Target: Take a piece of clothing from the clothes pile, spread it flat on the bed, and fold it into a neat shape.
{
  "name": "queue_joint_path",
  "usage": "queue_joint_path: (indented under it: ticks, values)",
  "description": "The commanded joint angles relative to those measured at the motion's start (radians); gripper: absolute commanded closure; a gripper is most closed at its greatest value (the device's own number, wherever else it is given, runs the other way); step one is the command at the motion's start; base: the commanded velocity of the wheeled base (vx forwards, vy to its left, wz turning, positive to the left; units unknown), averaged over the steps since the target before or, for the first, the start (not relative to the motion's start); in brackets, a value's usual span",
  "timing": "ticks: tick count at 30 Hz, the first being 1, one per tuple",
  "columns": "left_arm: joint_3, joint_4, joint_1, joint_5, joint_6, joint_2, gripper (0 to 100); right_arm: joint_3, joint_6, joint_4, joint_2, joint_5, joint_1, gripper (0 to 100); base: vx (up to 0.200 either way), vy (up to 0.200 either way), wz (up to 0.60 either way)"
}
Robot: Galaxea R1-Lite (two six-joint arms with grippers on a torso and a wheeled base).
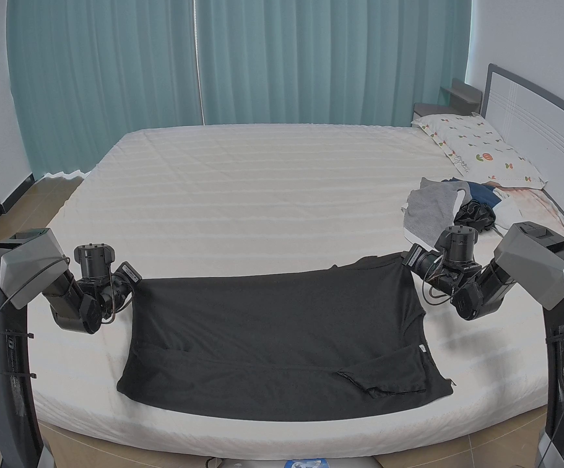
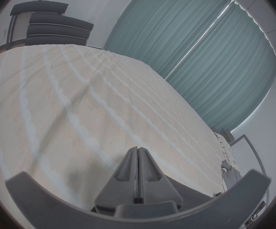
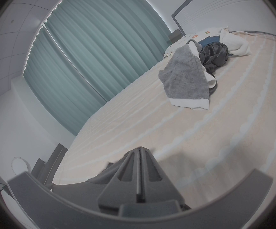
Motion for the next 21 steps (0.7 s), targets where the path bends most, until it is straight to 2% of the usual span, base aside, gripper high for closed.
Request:
queue_joint_path:
  ticks: [1, 7, 21]
  values:
    - [0.000, 0.000, 0.001, 0.001, -0.001, -0.002, 100, 0.017, 0.004, -0.008, -0.015, 0.001, 0.001, 100, 0.000, 0.000, 0.00]
    - [0.000, -0.005, 0.001, 0.001, -0.001, -0.003, 100, 0.046, 0.004, -0.016, -0.026, 0.004, 0.001, 100, 0.000, 0.000, 0.00]
    - [0.126, -0.071, 0.001, -0.048, 0.002, -0.072, 100, 0.232, 0.012, -0.060, -0.112, 0.087, -0.006, 100, 0.000, 0.000, 0.00]
